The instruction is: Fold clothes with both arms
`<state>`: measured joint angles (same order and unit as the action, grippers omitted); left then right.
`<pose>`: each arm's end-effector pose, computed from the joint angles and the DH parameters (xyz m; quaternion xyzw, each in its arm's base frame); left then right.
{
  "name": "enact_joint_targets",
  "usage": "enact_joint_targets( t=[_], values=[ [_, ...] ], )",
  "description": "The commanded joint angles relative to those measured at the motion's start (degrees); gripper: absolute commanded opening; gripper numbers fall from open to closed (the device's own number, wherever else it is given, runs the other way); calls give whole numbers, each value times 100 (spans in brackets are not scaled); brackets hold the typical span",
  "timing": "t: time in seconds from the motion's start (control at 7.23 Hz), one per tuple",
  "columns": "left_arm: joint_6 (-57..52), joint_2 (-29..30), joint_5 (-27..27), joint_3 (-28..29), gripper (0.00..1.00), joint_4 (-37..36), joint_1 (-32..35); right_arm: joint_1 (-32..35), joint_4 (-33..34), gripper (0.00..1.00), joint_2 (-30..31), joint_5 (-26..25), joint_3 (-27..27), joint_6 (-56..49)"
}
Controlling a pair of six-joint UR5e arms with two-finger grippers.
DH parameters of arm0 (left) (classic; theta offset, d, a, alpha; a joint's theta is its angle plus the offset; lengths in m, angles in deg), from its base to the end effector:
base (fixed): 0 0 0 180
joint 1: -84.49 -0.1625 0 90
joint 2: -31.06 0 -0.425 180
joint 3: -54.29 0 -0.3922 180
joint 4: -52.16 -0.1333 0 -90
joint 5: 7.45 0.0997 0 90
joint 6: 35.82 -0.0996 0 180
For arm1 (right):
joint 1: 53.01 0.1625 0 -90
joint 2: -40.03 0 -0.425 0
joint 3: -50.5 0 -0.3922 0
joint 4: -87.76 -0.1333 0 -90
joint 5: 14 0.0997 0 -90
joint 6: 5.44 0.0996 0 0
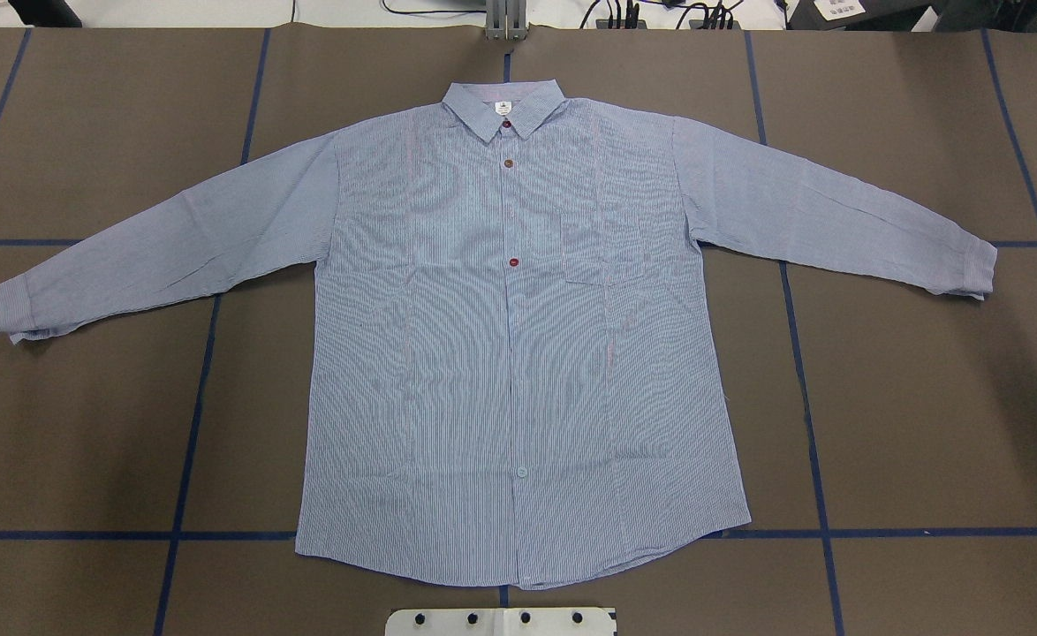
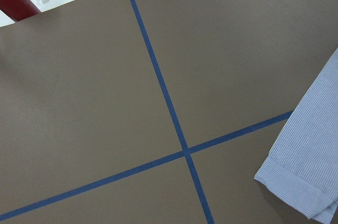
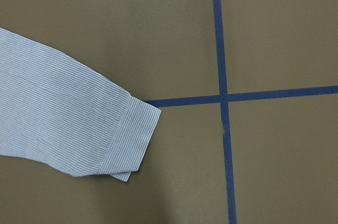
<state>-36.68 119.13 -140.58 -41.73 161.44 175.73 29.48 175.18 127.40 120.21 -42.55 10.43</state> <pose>-0.0760 -0.4957 0.5865 0.1949 0.3564 0.0714 0.9110 -0.0045 -0.5226 0.6046 -0.0107 -0.3811 0.0403 0.9236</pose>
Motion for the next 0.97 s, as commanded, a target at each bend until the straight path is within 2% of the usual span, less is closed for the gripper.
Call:
enact_joint_targets(
  t=[0.0,0.14,0.42,0.55,0.69,0.83],
  values=[
    [23,43,-72,22,100,-75,-35,-4,-23,100,209,-1,-369,30],
    [15,26,-20,-82,100,-83,-53,-13,-23,100,220,17,-337,39],
    [-3,-71,-72,118,100,22,-53,-178,-31,100,185,104,-328,66],
    [-29,-80,-73,119,100,31,-53,-676,-484,100,132,96,-171,66],
    [6,-71,-73,110,100,162,-53,-742,-1324,100,19,96,361,614],
    [-3,-80,-55,127,100,189,-53,-847,-2202,100,-339,105,1115,1533]
  ],
)
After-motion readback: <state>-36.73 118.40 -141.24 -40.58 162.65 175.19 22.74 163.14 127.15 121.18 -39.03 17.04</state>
